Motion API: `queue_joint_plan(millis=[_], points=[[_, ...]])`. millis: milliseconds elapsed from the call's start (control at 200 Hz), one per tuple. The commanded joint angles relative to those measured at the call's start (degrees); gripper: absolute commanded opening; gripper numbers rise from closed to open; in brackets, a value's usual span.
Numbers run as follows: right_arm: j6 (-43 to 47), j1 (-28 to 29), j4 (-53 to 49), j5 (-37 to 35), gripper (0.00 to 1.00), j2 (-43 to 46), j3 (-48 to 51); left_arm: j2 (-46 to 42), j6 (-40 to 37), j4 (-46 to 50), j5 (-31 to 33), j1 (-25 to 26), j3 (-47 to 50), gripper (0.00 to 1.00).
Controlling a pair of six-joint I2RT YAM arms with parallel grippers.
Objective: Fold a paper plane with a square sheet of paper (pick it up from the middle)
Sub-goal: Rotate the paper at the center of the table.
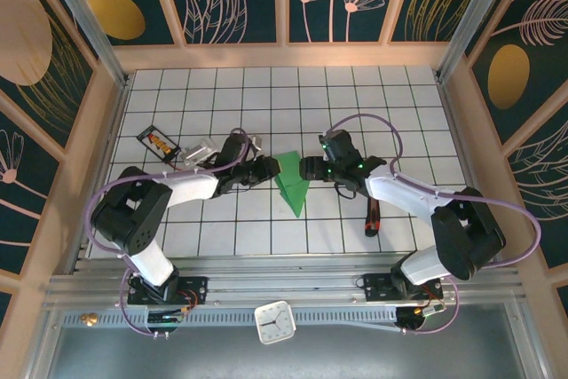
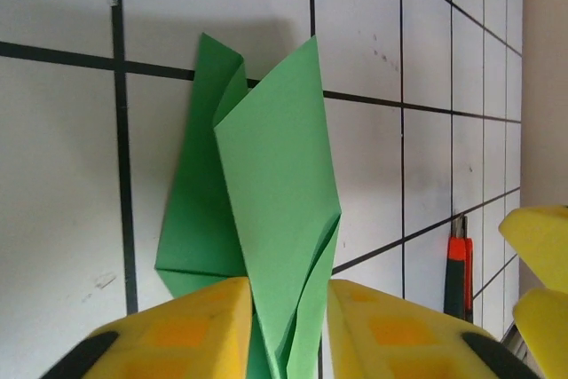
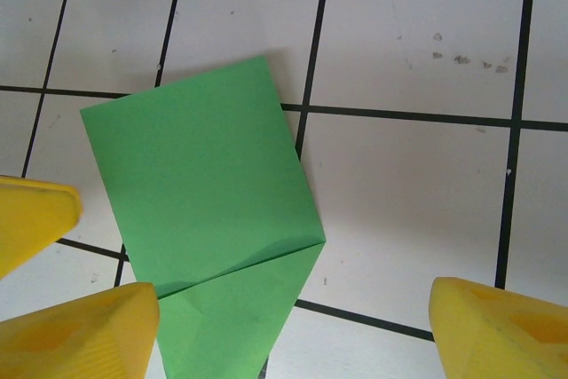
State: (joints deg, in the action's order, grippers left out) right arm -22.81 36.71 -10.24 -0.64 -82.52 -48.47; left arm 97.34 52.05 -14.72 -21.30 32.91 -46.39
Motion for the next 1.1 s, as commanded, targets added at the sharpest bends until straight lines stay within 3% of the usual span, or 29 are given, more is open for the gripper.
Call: queue_joint_plan(millis=[0,280,470,696,896,1011,1096], points=[[-0.1,-0.7,2.2,1.7,0.8,1.1,1.8,2.9,-2.3,0.8,-3.0,0.1,-3.9,0.24],[-1.5,-0.7,3.9,5.2,0.77,0.6,3.8,9.5,-9.3,9.5,0.1,0.0,-10.9,0.1],[-1.3,-0.7,3.6,6.1,0.76,1.7,4.8,13.8,-13.4,13.3,1.7,-0.8,-14.6,0.09],[-4.1,0.3,9.2,10.8,0.7,0.7,6.4,20.1,-19.7,17.9,-1.0,-1.2,-22.5,0.1],[-4.6,-2.6,8.2,10.5,0.65,1.5,6.8,25.6,-32.5,26.7,-4.4,-1.2,-31.9,0.1],[-5.0,-5.0,6.6,10.0,0.62,4.3,7.6,29.3,-40.2,32.5,-9.6,-1.0,-38.1,0.11],[-5.1,-8.8,5.8,10.1,0.6,6.6,8.5,32.6,-45.7,37.4,-11.1,-0.4,-43.8,0.11]])
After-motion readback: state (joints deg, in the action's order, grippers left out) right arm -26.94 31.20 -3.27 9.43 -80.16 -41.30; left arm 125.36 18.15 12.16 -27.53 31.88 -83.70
